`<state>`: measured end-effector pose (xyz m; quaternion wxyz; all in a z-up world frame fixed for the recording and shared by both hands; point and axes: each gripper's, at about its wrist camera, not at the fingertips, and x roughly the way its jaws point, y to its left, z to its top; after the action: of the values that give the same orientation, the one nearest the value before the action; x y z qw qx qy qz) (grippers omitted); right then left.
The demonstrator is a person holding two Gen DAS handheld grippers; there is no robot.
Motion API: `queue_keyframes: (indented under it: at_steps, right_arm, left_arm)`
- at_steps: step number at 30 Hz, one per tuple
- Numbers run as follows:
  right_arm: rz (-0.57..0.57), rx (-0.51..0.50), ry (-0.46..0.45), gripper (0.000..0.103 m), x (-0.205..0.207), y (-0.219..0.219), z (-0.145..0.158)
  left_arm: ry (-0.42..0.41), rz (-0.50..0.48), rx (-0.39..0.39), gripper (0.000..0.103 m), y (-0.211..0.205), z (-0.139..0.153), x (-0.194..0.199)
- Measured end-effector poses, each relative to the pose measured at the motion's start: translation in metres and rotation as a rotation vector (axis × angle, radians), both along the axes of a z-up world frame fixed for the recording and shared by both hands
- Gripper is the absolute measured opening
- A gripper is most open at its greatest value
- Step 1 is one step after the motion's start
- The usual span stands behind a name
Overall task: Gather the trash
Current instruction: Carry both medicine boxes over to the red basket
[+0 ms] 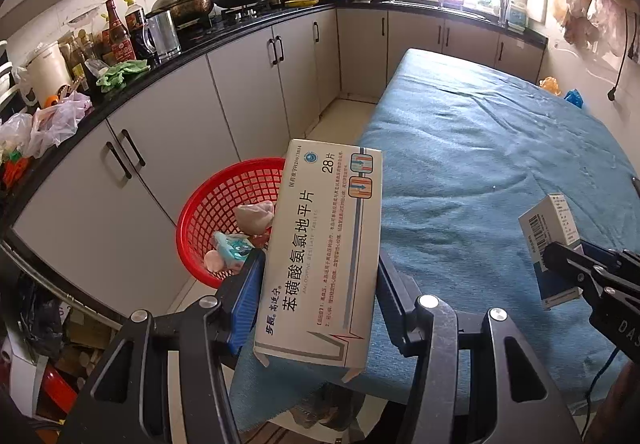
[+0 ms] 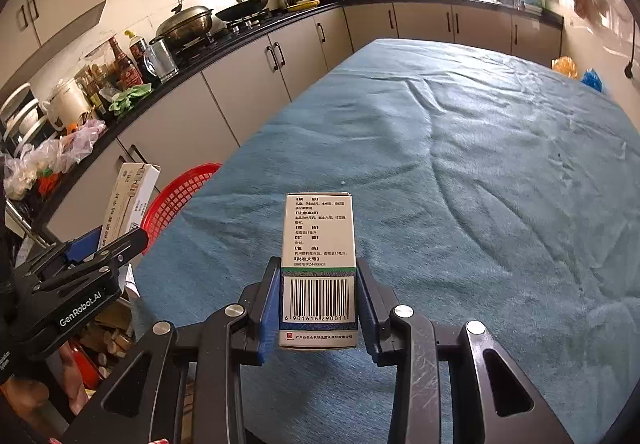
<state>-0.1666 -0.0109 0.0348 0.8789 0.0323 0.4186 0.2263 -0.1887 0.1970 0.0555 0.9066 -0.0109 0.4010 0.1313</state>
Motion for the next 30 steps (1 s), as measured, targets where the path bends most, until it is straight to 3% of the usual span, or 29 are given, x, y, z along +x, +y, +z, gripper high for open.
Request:
queue_keyframes:
  at_steps: [30]
  right_arm:
    - [0.131,-0.041,-0.019,0.038,-0.002,0.073,0.006]
  left_arm:
    - [-0.004,0.11,-0.058,0.053,0.06,-0.002,-0.014]
